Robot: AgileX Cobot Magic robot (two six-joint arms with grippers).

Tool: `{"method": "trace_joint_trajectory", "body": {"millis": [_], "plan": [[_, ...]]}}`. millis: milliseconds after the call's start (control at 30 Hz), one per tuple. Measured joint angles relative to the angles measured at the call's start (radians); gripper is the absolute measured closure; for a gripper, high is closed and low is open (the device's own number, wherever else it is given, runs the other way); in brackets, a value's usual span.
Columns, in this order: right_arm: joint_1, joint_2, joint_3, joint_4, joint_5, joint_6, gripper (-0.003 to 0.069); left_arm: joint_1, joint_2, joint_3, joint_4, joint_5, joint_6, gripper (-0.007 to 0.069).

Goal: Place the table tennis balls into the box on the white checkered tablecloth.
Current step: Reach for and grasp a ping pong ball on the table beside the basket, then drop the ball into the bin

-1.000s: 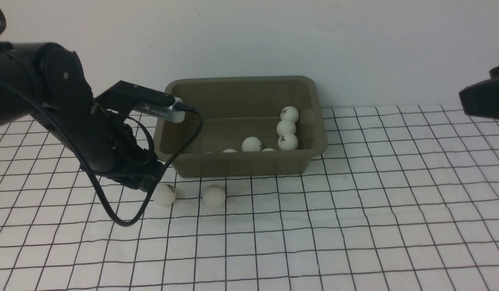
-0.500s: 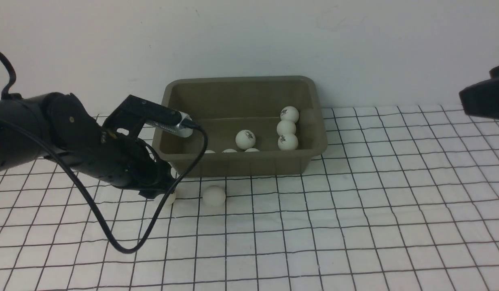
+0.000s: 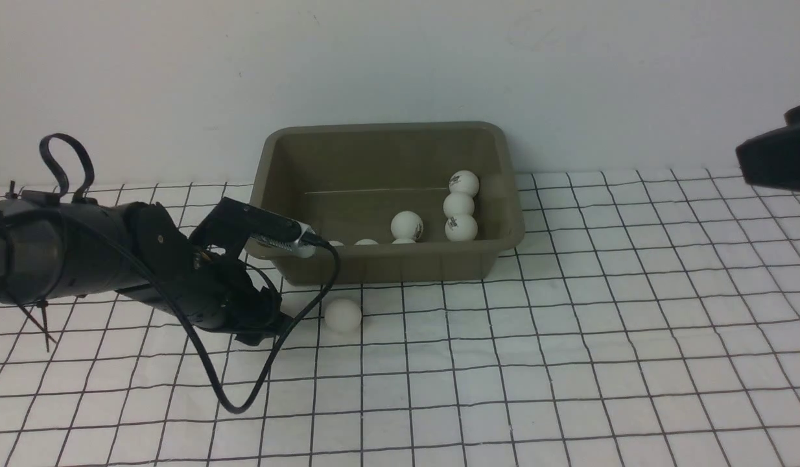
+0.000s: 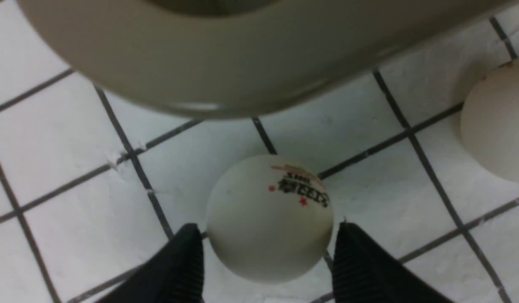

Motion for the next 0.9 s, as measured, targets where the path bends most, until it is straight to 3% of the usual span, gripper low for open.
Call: {"method": "trace_joint_trajectory", "body": {"millis": [133, 533, 700, 900], "plan": [[0.000, 0.000, 0.000, 0.000, 0.000, -0.001, 0.0289, 0.000, 0.000, 0.000, -0.001, 0.002, 0.002, 0.0322], [0.000, 0.000, 0.000, 0.000, 0.000, -0.001, 0.0289, 0.000, -0.245, 0.000, -0.015, 0.243, 0.038, 0.0321], [0.000, 0.000, 0.000, 0.000, 0.001, -0.001, 0.0289, 0.000, -0.304, -0.027, -0.062, 0.156, 0.129, 0.0321], [0.000, 0.000, 0.000, 0.015, 0.004, -0.001, 0.0289, 0.000, -0.188, -0.130, -0.143, 0.055, 0.279, 0.0321]]}}
